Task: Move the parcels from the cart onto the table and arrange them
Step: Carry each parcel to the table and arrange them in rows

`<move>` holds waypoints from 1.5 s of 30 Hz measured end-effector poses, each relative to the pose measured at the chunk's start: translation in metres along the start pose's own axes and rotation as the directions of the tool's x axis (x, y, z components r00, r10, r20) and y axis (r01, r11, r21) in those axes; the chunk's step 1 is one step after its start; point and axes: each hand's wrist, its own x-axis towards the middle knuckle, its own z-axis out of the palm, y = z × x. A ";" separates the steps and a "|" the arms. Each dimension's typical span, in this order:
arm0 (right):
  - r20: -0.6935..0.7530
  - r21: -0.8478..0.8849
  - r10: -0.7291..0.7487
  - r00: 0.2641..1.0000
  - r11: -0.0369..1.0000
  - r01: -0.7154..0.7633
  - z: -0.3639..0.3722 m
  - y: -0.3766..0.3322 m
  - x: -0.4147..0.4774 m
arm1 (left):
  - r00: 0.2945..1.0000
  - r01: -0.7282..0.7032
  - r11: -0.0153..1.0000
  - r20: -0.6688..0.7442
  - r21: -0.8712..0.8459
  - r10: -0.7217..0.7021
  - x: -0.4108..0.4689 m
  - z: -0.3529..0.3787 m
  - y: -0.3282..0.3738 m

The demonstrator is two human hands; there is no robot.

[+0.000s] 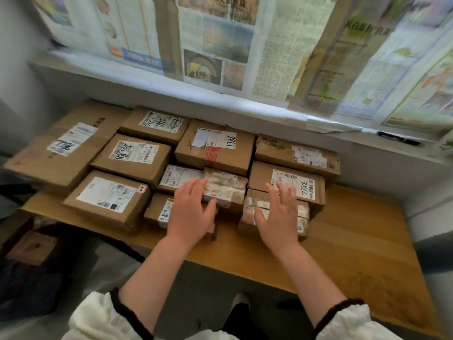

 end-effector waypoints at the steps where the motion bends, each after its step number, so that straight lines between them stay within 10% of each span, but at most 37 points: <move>1: 0.011 -0.038 -0.020 1.000 0.999 0.020 0.005 -0.020 -0.007 | 1.000 -0.009 0.990 0.009 0.141 0.007 -0.008 -0.020 -0.015; 7: 0.165 -0.264 -0.325 0.931 0.895 0.360 0.058 -0.183 -0.067 | 0.979 0.183 0.794 -0.033 0.579 -0.202 -0.094 -0.154 -0.131; 19: 0.319 -0.044 -0.750 0.580 0.599 0.799 0.151 -0.466 -0.154 | 0.670 0.735 0.475 -0.414 0.484 -0.616 -0.257 -0.349 -0.306; 31: 0.541 0.005 -0.692 0.478 0.571 0.821 0.287 -0.595 -0.095 | 0.519 0.831 0.373 -0.334 0.413 -0.787 -0.207 -0.381 -0.465; 45: 0.710 -0.060 -0.455 0.537 0.722 0.690 0.450 -0.674 -0.010 | 0.457 0.838 0.430 -0.003 0.338 -0.889 -0.135 -0.360 -0.643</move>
